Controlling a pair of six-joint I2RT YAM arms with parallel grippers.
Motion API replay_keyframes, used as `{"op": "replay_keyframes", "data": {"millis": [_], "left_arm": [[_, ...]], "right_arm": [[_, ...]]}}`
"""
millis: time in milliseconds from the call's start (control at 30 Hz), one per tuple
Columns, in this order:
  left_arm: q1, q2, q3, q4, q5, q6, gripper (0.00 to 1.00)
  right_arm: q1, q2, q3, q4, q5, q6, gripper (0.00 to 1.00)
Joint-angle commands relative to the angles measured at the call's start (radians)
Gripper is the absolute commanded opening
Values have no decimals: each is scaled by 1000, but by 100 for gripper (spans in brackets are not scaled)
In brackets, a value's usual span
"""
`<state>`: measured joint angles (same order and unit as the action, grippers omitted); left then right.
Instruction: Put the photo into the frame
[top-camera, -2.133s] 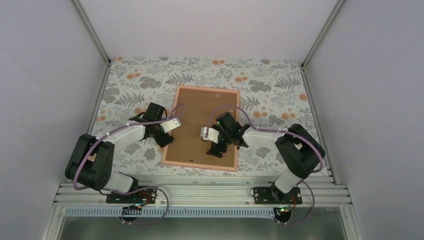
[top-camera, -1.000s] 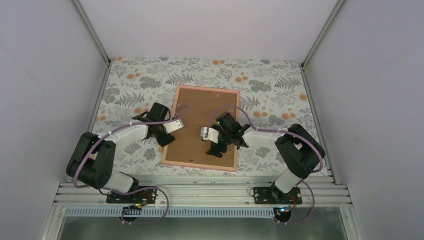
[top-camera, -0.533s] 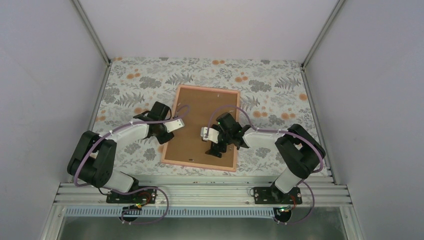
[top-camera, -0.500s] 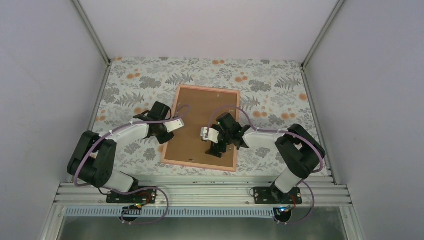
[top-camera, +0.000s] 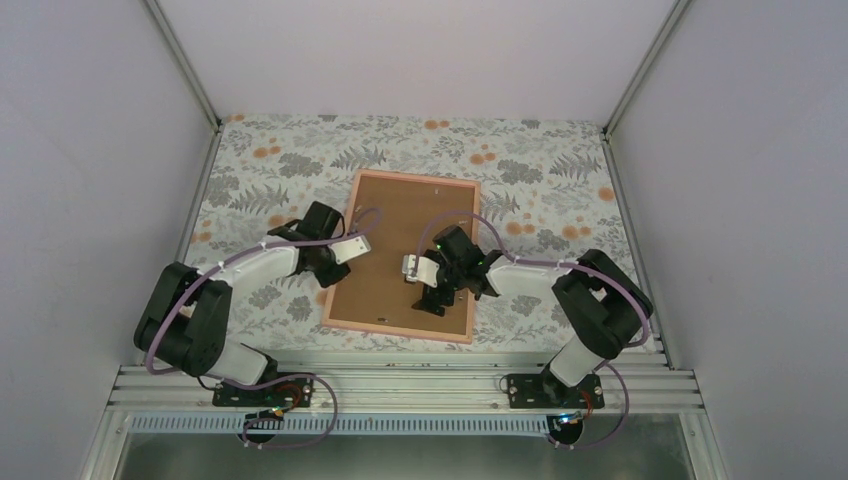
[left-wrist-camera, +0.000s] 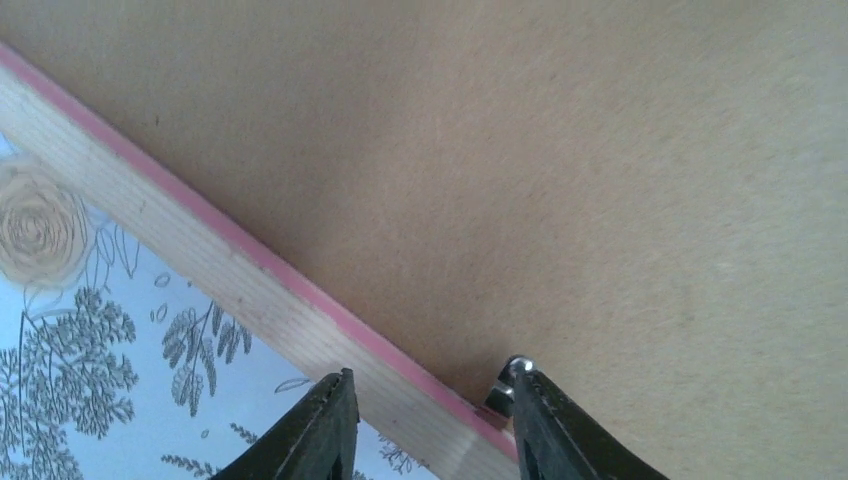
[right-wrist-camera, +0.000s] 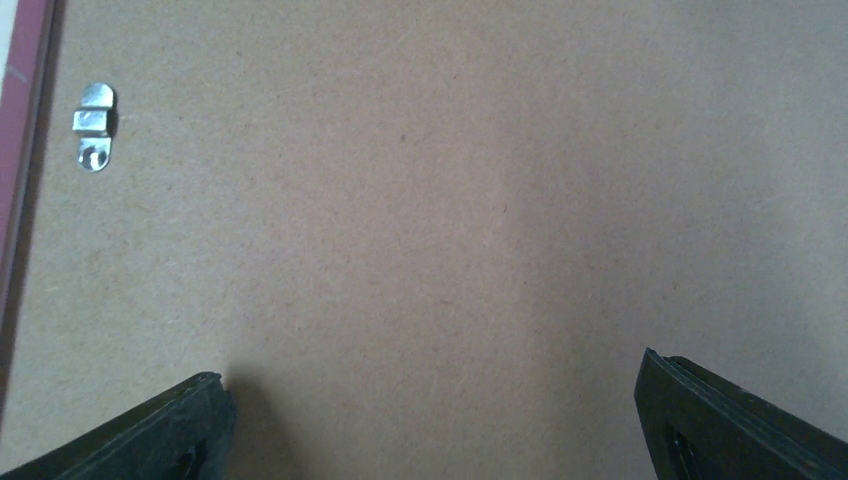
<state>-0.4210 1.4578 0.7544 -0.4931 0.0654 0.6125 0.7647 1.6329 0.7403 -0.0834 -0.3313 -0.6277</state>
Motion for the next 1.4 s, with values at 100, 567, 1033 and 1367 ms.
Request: {"op": "replay_keyframes", "data": {"millis": [100,567,1033,1367], "left_arm": [[23,-31,141,18,82,-109,52],[140,325,524,78,174,-259,62],[145,544,620,63,166,-211,61],[180,602,641,33,144,-171,54]], "right_arm": [[3,-42,70,-171,21,5,99],[-63,119,361,-147,-15,86,99],[-71,321,418,-63,12,54,97],[-70,321,390,-77,3,30,96]]}}
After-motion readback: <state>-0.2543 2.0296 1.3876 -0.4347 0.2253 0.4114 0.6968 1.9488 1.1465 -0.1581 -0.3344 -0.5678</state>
